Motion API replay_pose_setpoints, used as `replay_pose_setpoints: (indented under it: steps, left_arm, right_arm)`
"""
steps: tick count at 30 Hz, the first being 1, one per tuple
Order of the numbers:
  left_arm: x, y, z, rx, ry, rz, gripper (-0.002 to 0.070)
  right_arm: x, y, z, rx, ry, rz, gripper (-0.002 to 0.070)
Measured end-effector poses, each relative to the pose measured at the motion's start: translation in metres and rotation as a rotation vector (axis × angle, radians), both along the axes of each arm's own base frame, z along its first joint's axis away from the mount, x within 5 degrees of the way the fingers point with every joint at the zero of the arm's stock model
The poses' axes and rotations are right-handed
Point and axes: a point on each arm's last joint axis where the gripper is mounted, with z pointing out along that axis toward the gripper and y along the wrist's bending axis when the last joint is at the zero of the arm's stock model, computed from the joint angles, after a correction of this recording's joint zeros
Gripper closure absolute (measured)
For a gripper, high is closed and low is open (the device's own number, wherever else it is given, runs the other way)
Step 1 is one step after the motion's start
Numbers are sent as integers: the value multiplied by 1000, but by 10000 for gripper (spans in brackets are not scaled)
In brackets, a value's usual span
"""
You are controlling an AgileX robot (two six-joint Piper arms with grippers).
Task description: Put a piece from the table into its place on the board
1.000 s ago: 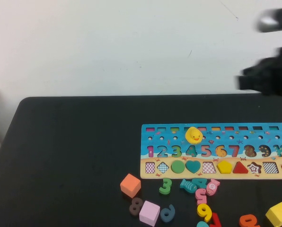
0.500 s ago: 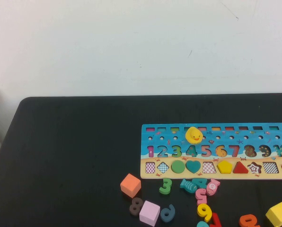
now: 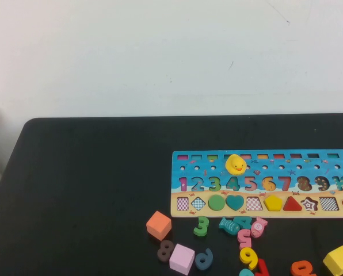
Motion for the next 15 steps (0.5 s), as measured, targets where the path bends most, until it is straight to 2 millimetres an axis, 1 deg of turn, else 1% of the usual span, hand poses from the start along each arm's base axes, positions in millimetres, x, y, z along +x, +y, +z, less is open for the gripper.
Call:
replay_pose_setpoints:
  steps: [4, 8, 9, 11, 15]
  left_arm:
    - [0, 0, 0, 0, 0, 0, 677]
    - [0, 0, 0, 0, 0, 0, 677]
    - [0, 0, 0, 0, 0, 0, 676]
    - [0, 0, 0, 0, 0, 0, 676]
    - [0, 0, 0, 0, 0, 0, 676]
  right_arm:
    - [-1, 0, -10, -44, 106, 5, 657]
    - [2, 1, -18, -68, 144, 7, 657]
    - [6, 3, -25, -102, 140, 8, 657]
    - [13, 5, -34, -117, 143, 7, 657]
    - [32, 11, -57, -96, 92, -7, 657]
